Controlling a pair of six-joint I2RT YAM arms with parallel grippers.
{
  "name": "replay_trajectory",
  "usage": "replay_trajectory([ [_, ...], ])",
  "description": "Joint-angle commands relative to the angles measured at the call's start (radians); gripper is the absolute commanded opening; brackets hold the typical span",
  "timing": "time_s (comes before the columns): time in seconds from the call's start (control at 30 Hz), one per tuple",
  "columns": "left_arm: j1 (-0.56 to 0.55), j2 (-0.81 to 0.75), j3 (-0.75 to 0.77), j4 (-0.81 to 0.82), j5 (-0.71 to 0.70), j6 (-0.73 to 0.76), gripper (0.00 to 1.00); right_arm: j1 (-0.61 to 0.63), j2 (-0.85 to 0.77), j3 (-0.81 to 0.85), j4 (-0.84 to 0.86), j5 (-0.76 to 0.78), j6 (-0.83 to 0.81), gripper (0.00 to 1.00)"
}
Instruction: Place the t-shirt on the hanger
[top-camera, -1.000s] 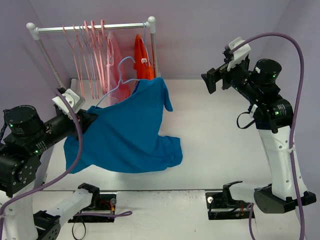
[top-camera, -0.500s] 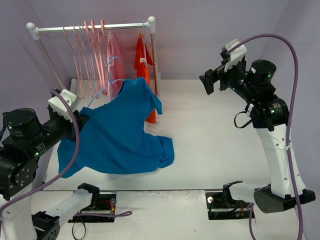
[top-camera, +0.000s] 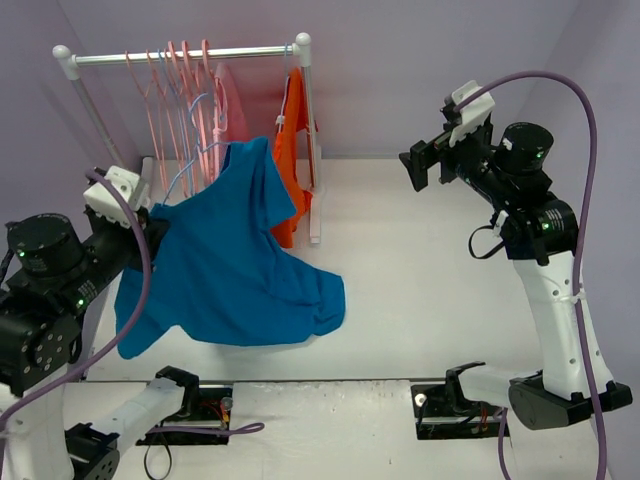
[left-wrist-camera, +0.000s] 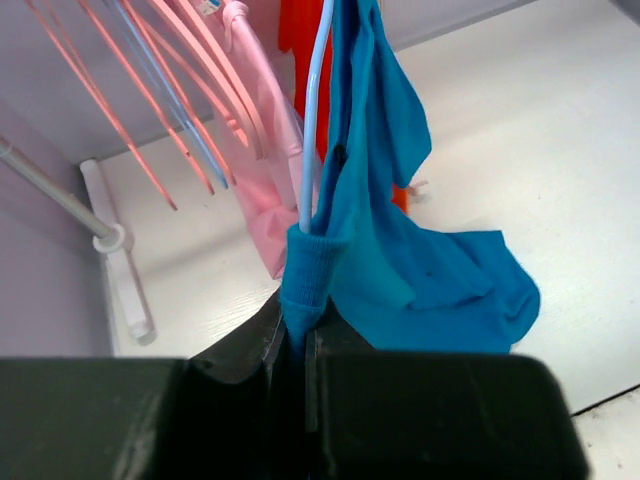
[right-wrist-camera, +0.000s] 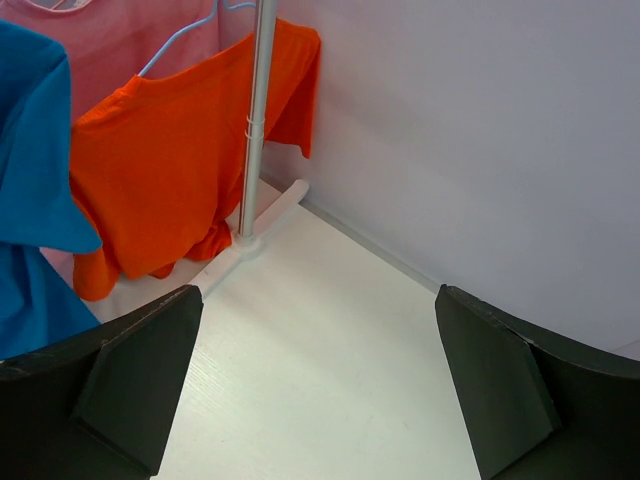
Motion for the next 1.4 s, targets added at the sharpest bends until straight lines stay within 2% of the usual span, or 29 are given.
replay_trajectory([
  [0.0,-0.002,0.076,0.030,0.222,-0.029,-0.073,0.00,0.001,-0.032,-0.008,0.097,-0.009,0.002,1.00],
  [0.23,-0.003,0.124,0.037,0.296,-0.117,-0.074,0.00,0.002,-0.055,-0.036,0.103,-0.012,0.004,1.00],
  [0.37,-0.002,0.130,0.023,0.358,-0.225,-0.067,0.00,0.002,-0.061,-0.046,0.108,-0.010,0.004,1.00],
  [0.53,-0.002,0.143,0.014,0.432,-0.273,-0.064,0.00,0.000,-0.060,-0.049,0.115,-0.012,0.007,1.00],
  [0.73,-0.003,0.174,0.032,0.433,-0.289,-0.046,0.00,0.002,-0.066,-0.059,0.121,-0.018,0.012,1.00],
  [0.83,-0.002,0.177,0.022,0.435,-0.238,-0.042,0.00,0.002,-0.072,-0.073,0.125,-0.017,0.009,1.00],
  [0.97,-0.013,0.194,0.023,0.444,-0.011,-0.058,0.00,0.002,-0.074,-0.079,0.129,-0.017,0.009,1.00],
  [1.03,-0.034,0.197,0.022,0.452,0.045,-0.078,0.00,0.002,-0.074,-0.082,0.130,-0.017,0.009,1.00],
  [1.1,-0.112,0.201,0.024,0.456,0.087,-0.100,0.00,0.002,-0.077,-0.080,0.130,-0.015,0.009,1.00],
  [1.2,-0.182,0.197,0.027,0.460,0.111,-0.120,0.00,0.002,-0.078,-0.080,0.133,-0.010,0.007,1.00],
  [1.37,-0.192,0.167,0.022,0.454,0.048,-0.138,0.00,0.002,-0.080,-0.080,0.135,-0.012,0.007,1.00],
])
